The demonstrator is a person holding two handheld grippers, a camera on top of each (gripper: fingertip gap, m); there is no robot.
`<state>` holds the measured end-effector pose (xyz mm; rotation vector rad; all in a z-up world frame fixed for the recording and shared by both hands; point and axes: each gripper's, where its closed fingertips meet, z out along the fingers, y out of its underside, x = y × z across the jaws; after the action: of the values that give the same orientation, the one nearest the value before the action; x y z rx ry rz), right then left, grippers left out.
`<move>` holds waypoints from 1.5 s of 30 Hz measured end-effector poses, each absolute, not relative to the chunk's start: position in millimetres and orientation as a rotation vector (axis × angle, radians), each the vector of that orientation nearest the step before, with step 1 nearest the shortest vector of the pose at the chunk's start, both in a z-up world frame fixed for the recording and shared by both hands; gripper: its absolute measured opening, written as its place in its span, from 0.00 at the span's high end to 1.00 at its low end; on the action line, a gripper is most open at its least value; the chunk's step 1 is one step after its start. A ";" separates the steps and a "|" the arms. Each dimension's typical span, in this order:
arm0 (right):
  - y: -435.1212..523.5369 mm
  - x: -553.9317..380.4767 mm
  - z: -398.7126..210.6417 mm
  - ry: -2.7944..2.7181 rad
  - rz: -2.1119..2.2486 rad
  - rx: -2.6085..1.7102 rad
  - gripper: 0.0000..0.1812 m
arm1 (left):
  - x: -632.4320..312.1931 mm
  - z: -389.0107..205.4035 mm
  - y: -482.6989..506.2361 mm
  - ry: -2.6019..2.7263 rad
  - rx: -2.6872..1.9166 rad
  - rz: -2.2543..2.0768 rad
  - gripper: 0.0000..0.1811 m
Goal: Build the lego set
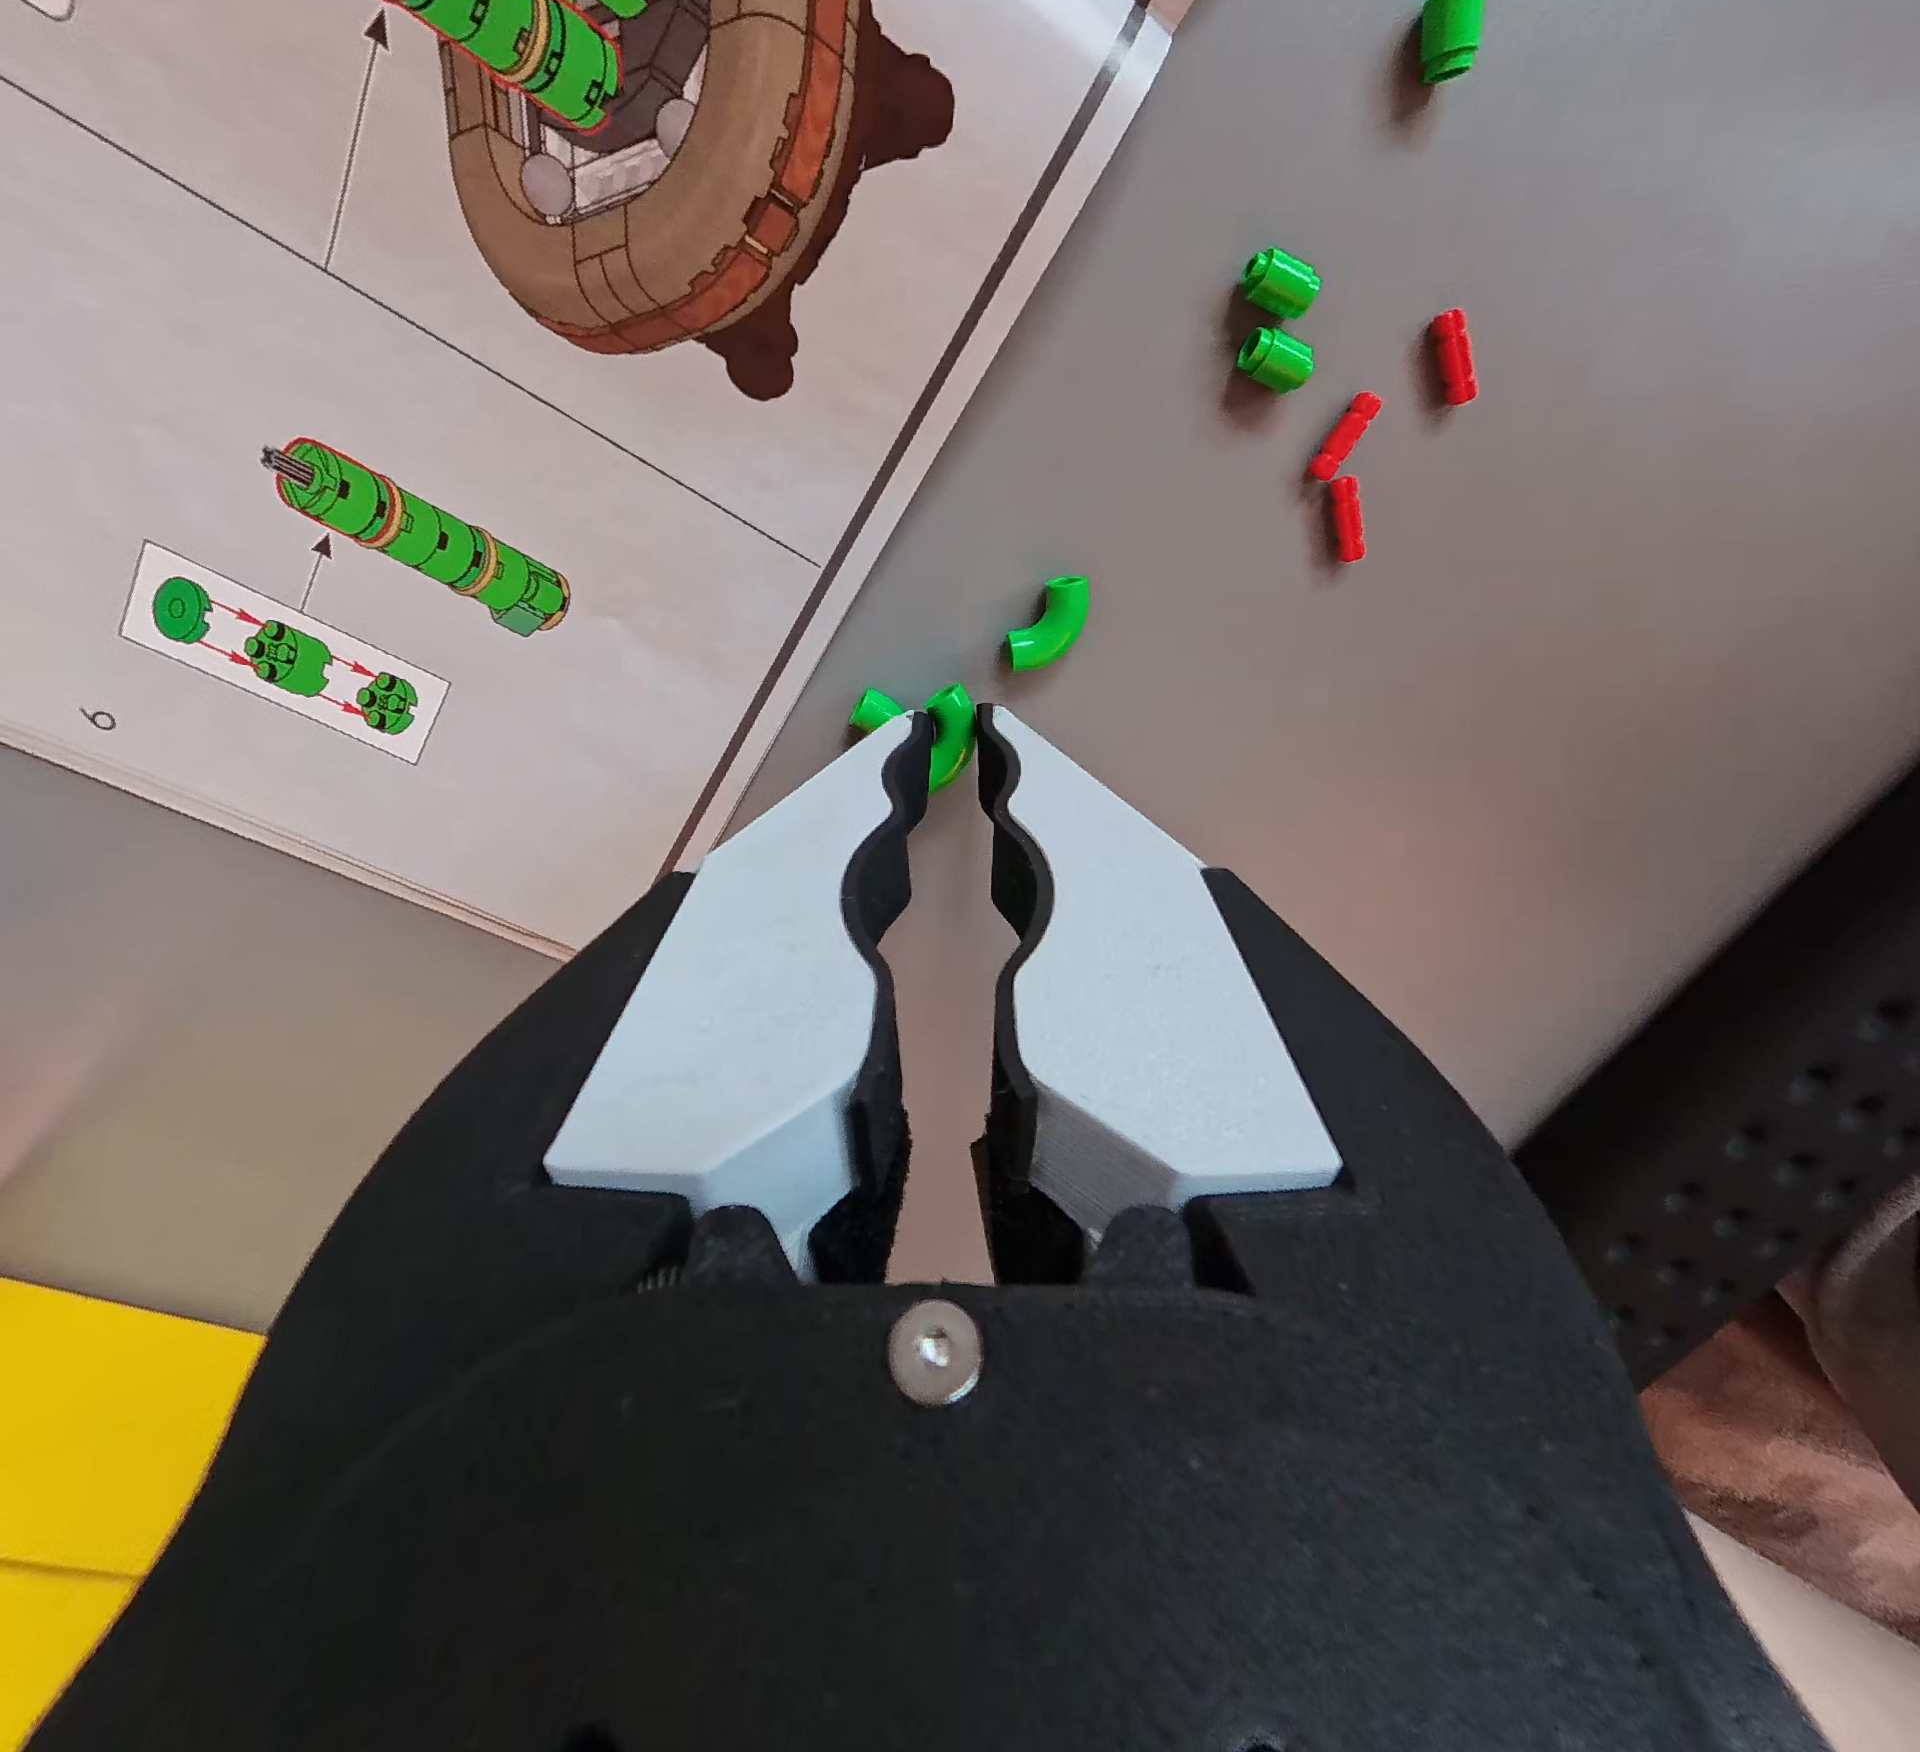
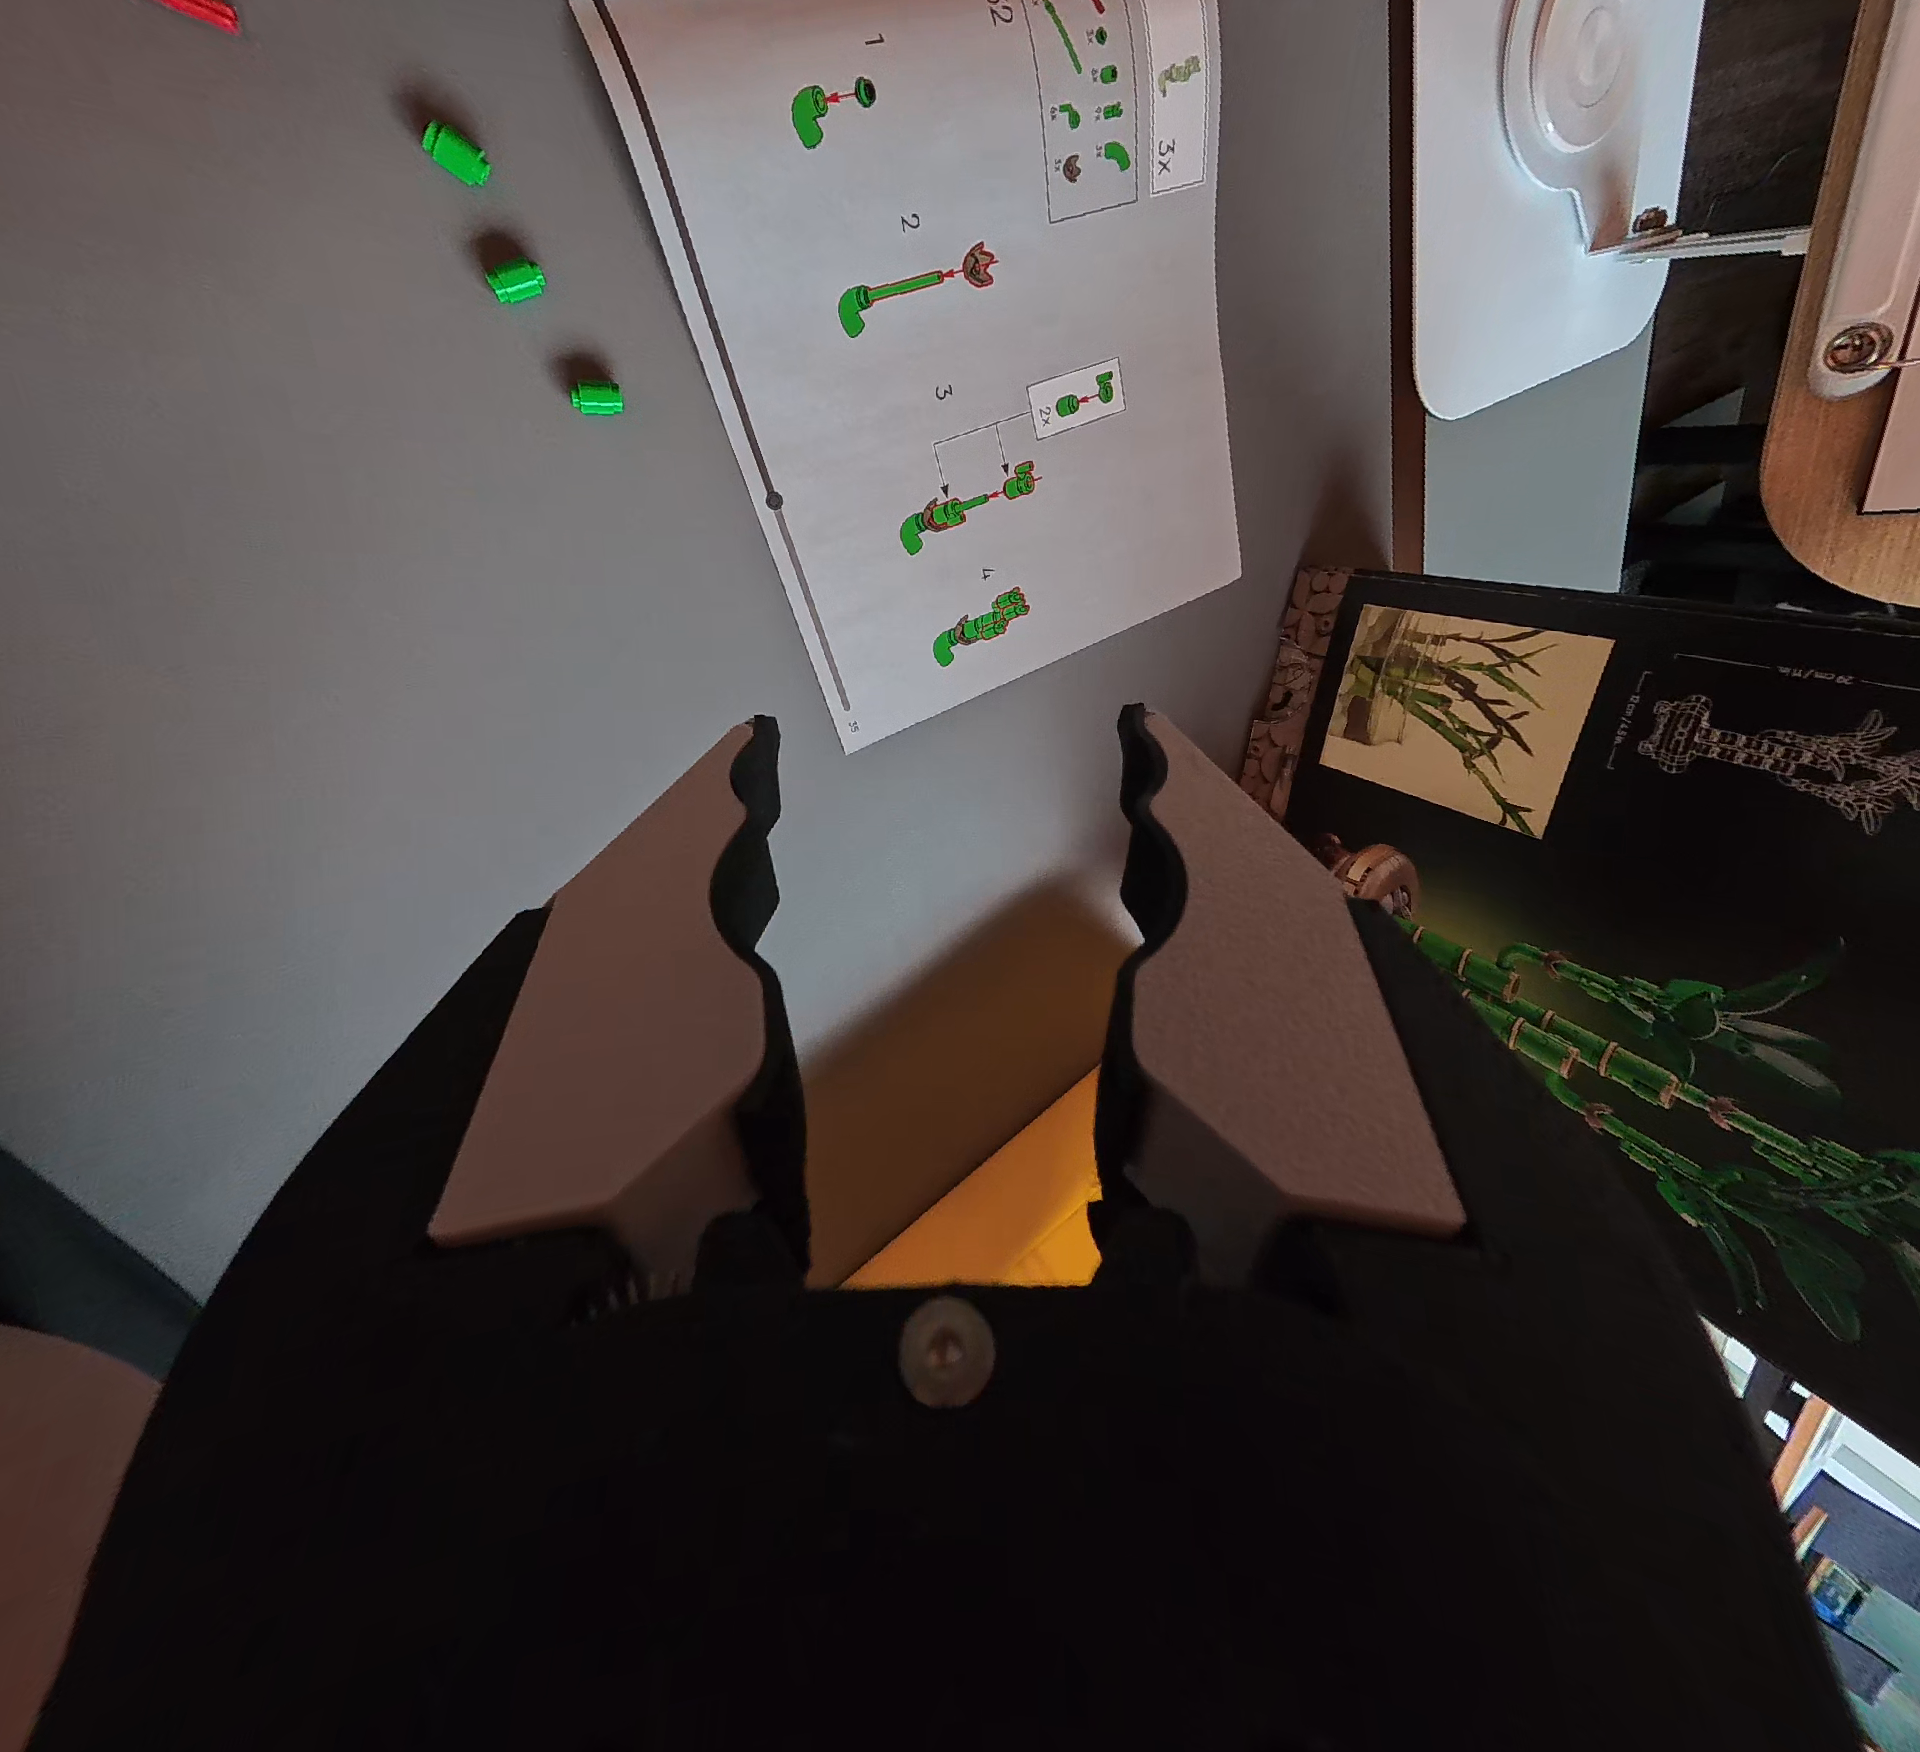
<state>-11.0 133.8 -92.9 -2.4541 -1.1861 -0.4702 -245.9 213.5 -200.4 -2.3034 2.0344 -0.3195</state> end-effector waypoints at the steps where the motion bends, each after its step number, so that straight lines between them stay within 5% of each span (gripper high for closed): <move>1: 133.7 -11.1 -92.9 -1.187 -0.469 -2.454 0.64 | -246.3 -198.7 214.2 2.028 -2.305 -0.332 0.96; 22: 133.1 -10.2 -93.0 -1.184 -0.470 -2.457 0.64 | -289.5 -204.8 220.6 2.092 -2.379 -0.268 0.91; 31: 132.6 -10.4 -92.6 -1.184 -0.468 -2.455 0.64 | -262.1 -188.1 228.1 2.213 -1.879 -0.182 0.94; 45: 131.5 -11.9 -94.1 -1.196 -0.461 -2.457 0.64 | -259.0 -204.9 226.9 2.274 -1.823 -0.217 0.93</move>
<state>-11.9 131.5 -94.1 -2.4574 -1.1958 -0.4613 -259.0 226.9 -204.9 -1.8225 2.2745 -0.2165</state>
